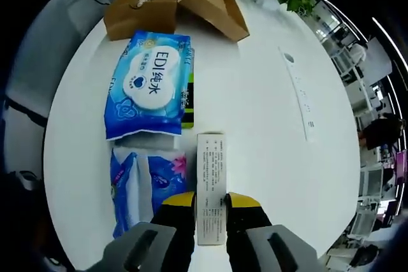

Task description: Operate the shoe box by opening the lid, removing the specified soft item, and placing it in the target area until the item is outside and the box remains undamaged.

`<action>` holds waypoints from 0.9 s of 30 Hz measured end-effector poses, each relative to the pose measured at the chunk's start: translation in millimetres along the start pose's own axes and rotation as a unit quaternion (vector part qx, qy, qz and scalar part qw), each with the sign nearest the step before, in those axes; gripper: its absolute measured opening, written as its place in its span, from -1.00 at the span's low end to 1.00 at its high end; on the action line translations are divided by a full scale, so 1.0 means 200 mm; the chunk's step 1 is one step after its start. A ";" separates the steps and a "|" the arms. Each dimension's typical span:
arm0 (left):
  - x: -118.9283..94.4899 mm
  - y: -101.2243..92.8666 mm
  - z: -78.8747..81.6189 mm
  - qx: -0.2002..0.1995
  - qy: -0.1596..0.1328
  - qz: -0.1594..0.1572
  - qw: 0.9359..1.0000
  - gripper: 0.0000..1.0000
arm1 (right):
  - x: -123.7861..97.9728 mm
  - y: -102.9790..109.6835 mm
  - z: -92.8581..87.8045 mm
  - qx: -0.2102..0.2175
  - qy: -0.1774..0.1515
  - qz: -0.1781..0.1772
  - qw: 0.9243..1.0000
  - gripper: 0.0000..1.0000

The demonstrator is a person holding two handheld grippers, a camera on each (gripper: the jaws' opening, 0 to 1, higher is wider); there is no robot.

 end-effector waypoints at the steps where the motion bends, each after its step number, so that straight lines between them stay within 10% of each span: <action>1: 0.00 0.00 0.00 0.000 0.000 0.000 1.000 0.19 | 0.00 0.00 0.00 0.000 0.000 0.000 1.000 -0.72; 27: 0.00 0.00 0.02 -0.007 -0.007 0.004 1.000 0.18 | -0.01 -0.06 0.01 0.010 0.001 -0.015 1.000 -0.70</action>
Point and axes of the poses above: the point that each gripper's makers call its tool centre point, and the gripper's own axes: x roughly forward along the fingers, y roughly to its left, z roughly out of its top, the point moved 2 cm from there along -x, roughly backward along the fingers, and after that the axes turned 1 degree about -z, right-handed, at the moved point
